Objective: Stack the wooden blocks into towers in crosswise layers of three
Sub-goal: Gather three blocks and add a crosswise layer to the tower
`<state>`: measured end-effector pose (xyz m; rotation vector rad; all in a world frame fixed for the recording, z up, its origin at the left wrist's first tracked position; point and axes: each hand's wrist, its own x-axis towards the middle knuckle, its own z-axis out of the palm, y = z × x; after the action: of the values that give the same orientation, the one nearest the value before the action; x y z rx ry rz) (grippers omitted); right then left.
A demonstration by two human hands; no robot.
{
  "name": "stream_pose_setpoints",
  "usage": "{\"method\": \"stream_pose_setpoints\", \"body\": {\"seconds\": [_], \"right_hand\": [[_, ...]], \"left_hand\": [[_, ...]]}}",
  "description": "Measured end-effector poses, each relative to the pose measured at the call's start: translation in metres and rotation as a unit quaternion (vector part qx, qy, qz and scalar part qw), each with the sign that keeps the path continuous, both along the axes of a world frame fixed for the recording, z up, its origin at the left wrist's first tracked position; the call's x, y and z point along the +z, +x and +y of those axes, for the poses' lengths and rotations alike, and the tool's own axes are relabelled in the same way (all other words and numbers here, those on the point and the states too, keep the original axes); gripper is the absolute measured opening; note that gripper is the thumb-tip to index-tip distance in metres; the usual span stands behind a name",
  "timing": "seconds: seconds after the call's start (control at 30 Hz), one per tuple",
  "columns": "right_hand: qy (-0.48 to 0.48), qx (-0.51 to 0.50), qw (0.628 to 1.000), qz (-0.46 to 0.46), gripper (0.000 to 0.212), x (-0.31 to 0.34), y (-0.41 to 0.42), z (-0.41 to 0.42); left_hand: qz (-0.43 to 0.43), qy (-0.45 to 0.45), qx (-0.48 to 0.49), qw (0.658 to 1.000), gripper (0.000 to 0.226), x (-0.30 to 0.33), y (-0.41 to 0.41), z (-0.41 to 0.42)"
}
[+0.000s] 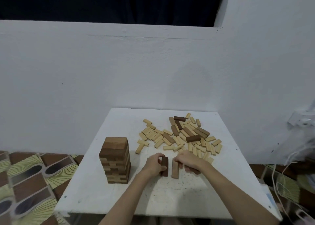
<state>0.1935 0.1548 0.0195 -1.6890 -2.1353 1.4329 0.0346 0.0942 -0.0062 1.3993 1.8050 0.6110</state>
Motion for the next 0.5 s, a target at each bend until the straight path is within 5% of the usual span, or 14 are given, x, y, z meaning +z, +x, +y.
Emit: {"method": "stream_pose_setpoints", "body": {"seconds": [0.4,0.5], "right_hand": [[0.059,-0.003,0.998,-0.034,0.015,-0.01,-0.007,-0.002],[0.025,-0.076,0.996,0.041,0.015,-0.003,-0.015,0.002]], "left_hand": [[0.052,-0.033,-0.01,0.998,0.051,-0.01,-0.006,0.005],[0.049,-0.027,-0.006,0.998,0.05,-0.01,-0.006,0.006]]}}
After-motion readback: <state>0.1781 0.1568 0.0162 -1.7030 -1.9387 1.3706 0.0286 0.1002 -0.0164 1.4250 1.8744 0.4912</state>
